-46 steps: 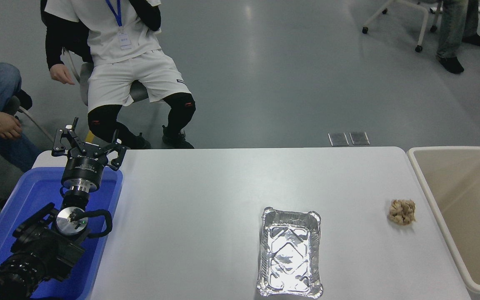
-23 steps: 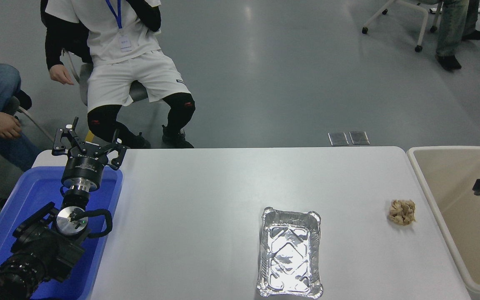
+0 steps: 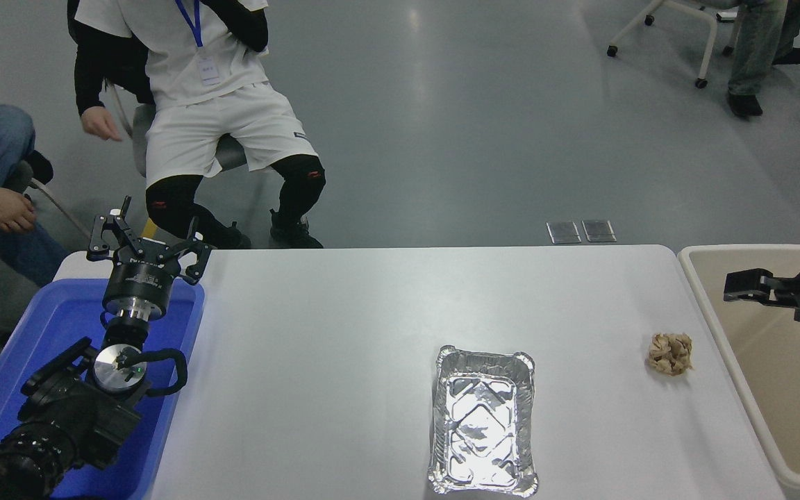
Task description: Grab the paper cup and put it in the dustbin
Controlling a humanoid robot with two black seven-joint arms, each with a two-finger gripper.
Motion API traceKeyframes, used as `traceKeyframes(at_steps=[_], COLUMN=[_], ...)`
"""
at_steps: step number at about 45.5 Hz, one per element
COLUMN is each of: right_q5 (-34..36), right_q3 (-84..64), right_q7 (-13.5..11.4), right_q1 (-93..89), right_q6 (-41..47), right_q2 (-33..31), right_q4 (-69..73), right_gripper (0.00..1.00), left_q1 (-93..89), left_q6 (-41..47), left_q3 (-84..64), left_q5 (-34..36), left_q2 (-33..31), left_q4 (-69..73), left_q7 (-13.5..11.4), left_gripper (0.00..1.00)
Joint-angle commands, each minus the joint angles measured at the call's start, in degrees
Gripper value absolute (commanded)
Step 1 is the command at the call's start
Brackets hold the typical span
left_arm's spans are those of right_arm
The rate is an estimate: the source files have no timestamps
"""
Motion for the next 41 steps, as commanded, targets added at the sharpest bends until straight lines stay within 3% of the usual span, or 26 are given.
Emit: traceKeyframes(at_steps=[1,11,25,41], right_q5=[1.90,16.22,26.42,26.16], right_q3=[-15.00,-19.23,-17.73,-20.28], right_q7=[-0.19,-0.28,0.25,-0.01], right_q1=[14.00,23.24,27.72,30.71], right_q6=[3.06,11.06,25.21,25.21], right_q2=[10.33,17.72,21.24,25.55], right_q4=[5.48,6.18,6.80,6.88], right_gripper=[1.00,1.00,1.00,1.00], left_q1=[0.00,0.00,0.00,0.00], left_q6=[0.00,0.00,0.00,0.00], left_q3=[0.00,0.00,0.00,0.00], left_q5=[-0.03,0.06,-0.03,-0.03], left_q2=[0.00,0.00,0.00,0.00], left_q4=[0.00,0.00,0.00,0.00], left_q7=[0.00,0.00,0.00,0.00], left_gripper=[0.99,0.99,0.99,0.99])
